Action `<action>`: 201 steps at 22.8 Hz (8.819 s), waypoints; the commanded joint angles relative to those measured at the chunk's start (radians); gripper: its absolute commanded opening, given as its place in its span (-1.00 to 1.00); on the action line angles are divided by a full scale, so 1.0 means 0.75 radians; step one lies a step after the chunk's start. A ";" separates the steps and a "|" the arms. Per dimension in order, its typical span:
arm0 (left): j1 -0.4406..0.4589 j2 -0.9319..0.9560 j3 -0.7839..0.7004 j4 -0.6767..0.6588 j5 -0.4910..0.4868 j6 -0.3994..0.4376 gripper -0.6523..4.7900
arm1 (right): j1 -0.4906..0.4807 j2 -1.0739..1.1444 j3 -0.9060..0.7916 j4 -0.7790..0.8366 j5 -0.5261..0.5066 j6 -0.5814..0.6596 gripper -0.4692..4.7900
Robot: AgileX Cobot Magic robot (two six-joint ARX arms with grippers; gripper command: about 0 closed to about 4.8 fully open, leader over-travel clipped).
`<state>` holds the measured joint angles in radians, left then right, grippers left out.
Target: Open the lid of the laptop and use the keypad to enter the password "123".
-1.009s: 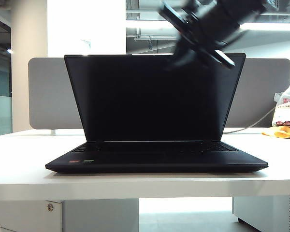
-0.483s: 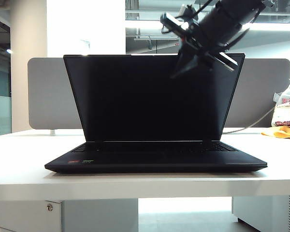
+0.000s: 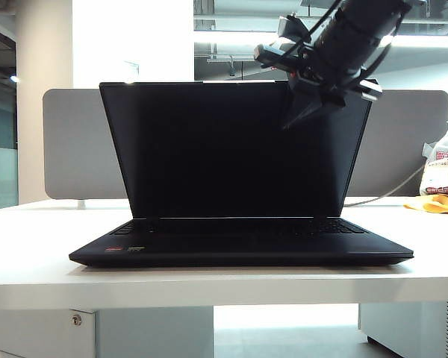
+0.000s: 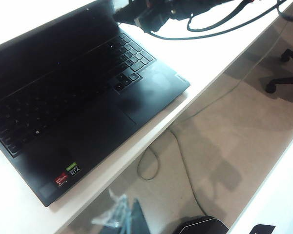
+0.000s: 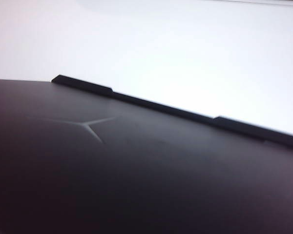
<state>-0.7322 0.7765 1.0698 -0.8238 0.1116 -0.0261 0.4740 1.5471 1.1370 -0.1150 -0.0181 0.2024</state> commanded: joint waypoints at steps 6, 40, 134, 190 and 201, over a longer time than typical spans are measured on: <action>0.001 -0.003 0.008 0.006 -0.004 -0.001 -0.77 | -0.006 0.170 0.262 0.037 0.024 -0.031 -0.86; 0.001 -0.002 0.008 0.051 -0.123 0.025 -0.78 | -0.135 0.483 0.828 -0.554 -0.188 -0.110 -0.86; 0.001 -0.013 0.096 0.143 -0.089 0.051 -0.78 | -0.235 0.283 0.471 -0.620 -0.034 -0.212 -0.85; 0.001 -0.716 -0.567 0.407 -0.657 -0.180 -0.77 | -0.009 -0.572 -0.665 -0.090 -0.151 0.009 -0.82; 0.918 -0.745 -1.071 1.022 -0.146 -0.080 -0.77 | -0.009 -0.572 -0.665 -0.084 -0.149 0.009 -0.82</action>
<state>-0.0792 0.2218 0.2939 -0.1558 -0.1303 -0.0807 0.4656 1.1213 0.6327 -0.1928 -0.1310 0.2092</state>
